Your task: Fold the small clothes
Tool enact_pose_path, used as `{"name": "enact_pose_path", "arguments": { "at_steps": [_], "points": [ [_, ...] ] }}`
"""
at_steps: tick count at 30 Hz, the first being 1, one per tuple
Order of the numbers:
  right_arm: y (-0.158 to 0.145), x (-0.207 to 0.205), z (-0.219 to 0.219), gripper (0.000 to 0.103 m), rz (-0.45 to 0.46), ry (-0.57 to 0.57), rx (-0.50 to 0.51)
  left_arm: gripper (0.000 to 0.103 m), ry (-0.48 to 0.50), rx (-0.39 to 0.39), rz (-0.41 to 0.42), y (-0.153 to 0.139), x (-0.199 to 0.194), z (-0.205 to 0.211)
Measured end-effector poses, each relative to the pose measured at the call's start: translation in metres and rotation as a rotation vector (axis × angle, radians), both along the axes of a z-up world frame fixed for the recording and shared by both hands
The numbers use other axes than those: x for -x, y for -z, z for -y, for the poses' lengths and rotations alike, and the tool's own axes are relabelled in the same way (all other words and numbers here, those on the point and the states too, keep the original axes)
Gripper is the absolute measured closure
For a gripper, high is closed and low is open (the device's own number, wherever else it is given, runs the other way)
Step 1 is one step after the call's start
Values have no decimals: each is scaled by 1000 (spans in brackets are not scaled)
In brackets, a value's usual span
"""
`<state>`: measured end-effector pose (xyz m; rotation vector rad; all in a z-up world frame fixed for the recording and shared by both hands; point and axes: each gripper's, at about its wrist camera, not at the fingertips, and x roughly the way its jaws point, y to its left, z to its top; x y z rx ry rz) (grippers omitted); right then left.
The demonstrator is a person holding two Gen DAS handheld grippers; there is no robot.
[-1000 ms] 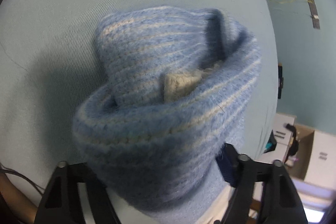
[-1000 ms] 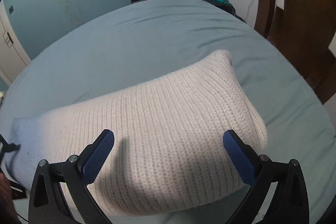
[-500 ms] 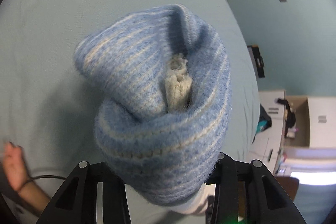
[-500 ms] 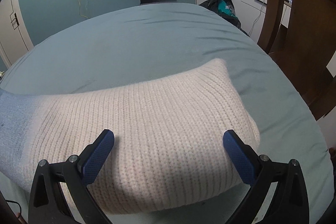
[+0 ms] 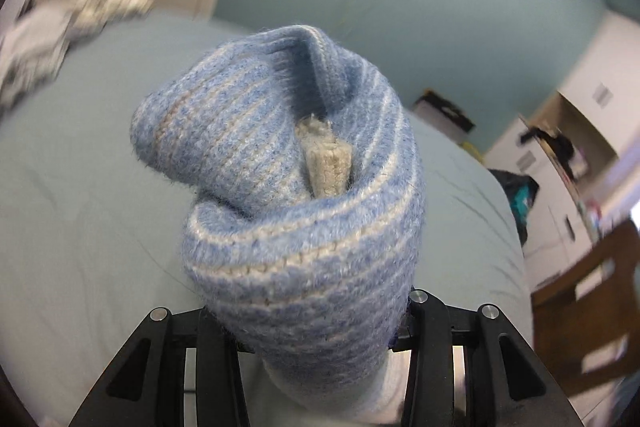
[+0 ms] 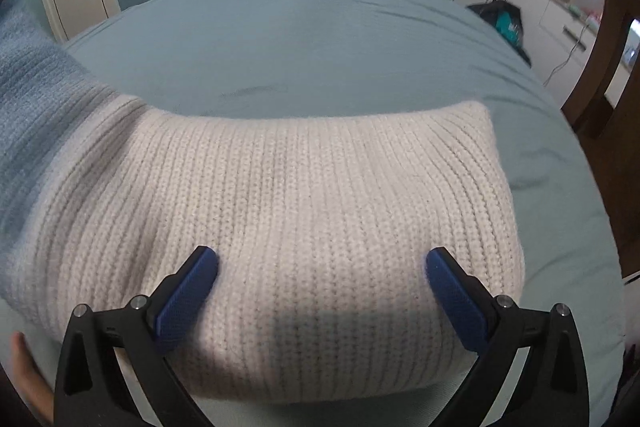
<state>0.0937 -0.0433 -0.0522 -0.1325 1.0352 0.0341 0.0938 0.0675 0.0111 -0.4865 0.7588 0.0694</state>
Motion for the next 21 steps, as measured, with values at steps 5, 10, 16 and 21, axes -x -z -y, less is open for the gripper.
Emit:
{"name": "enact_pose_path", "arguments": {
  "at_steps": [5, 10, 16, 21],
  "points": [
    [-35, -1, 66, 1, -73, 44, -230, 62, 101, -197, 95, -27, -1, 50],
    [-27, 5, 132, 1, -87, 204, -371, 62, 206, -392, 100, -30, -4, 99],
    [22, -22, 144, 1, -290, 291, -528, 62, 284, -589, 92, -31, -6, 171],
    [18, -27, 158, 1, -288, 347, -598, 62, 420, -771, 99, -14, 8, 242]
  ]
}}
